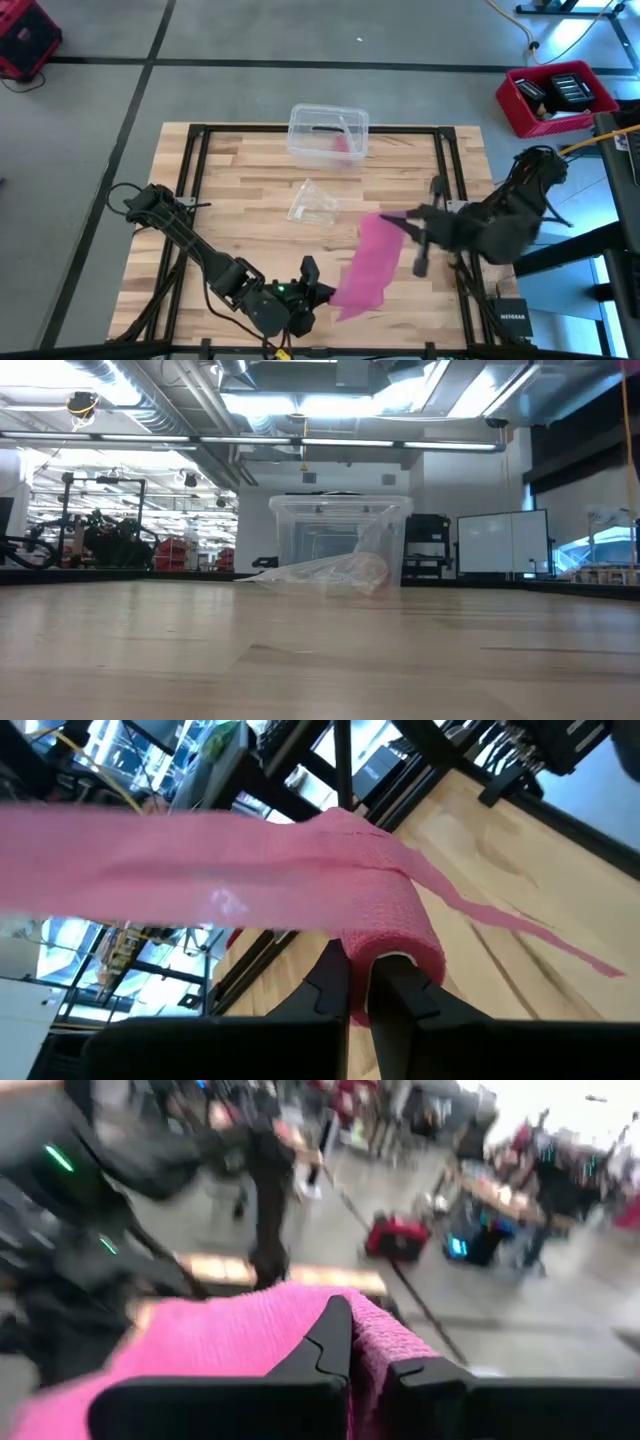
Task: Roll bandage
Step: Roll the pink bandage
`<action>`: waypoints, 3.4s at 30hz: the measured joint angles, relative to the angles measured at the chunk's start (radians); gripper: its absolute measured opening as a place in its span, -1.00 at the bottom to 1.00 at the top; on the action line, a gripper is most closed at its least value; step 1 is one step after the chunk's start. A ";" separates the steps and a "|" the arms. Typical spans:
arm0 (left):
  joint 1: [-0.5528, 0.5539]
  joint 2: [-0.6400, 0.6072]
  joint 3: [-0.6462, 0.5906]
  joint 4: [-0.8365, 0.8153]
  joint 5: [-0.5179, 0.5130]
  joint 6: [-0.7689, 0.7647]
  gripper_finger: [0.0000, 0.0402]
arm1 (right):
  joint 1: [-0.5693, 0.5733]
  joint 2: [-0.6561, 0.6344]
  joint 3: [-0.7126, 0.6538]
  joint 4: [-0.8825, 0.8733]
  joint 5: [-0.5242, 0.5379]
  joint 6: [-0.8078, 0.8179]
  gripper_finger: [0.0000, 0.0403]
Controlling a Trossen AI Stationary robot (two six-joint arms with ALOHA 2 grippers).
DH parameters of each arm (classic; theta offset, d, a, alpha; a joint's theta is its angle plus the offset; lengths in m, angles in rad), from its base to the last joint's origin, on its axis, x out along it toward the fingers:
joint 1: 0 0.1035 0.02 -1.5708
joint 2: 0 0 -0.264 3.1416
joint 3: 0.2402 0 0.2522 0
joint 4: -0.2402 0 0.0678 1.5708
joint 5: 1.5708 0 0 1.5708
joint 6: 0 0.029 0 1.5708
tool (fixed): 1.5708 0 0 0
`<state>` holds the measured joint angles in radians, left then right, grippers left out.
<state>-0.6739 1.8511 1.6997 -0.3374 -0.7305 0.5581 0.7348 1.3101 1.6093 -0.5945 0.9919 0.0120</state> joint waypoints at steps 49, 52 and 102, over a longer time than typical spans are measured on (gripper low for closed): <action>0.120 0.203 -0.406 0.745 0.160 -0.864 -0.94 | -0.363 0.022 -0.705 0.247 -0.736 0.522 0.27; 0.120 0.203 -0.406 0.742 0.160 -0.880 -0.94 | -0.363 0.022 -0.705 0.241 -0.776 0.616 0.27; 0.131 0.200 -0.405 0.727 0.177 -0.924 -0.94 | 0.043 0.005 -0.394 -0.322 -0.746 0.941 0.27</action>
<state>-0.5424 2.0514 1.2945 0.3894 -0.5532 -0.3661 0.7783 1.3147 1.2153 -0.9165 0.2459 0.9535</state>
